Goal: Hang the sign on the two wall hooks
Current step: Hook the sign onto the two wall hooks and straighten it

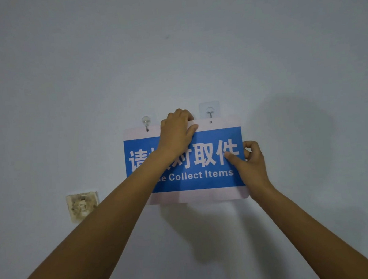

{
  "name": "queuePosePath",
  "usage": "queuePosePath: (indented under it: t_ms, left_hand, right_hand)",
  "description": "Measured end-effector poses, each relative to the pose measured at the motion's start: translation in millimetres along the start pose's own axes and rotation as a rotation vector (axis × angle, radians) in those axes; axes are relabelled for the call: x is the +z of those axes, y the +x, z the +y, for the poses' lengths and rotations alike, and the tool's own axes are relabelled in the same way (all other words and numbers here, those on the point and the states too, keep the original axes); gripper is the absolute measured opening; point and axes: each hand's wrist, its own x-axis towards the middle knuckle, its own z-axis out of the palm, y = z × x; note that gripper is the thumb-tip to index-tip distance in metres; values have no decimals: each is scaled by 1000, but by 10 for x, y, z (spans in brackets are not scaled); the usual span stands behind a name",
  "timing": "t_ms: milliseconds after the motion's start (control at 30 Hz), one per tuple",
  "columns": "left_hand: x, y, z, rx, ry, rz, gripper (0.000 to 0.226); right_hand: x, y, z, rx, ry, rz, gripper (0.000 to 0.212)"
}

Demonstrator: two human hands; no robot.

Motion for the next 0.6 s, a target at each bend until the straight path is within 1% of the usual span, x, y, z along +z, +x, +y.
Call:
queuePosePath:
  t_ms: [67, 167, 300, 400, 467, 600]
  left_hand:
    - [34, -6, -20, -50, -89, -29, 21]
    - [8, -31, -56, -69, -195, -66, 17]
    - [-44, -55, -47, -88, -304, -52, 16]
    - [-73, -31, -35, -109, -343, -32, 15]
    - [-85, -9, -41, -118, -354, -44, 14]
    - [-66, 14, -34, -139, -357, -34, 10]
  right_hand:
    - [-9, 17, 46, 34, -2, -40, 37]
    - [-28, 46, 107, 61, -8, -106, 34]
    - [-41, 132, 49, 65, 11, -177, 31]
    - [-47, 277, -111, 7, 26, -215, 31]
    - [-56, 409, -253, -67, 32, -233, 30]
    - [-12, 678, -463, -174, -62, -258, 26]
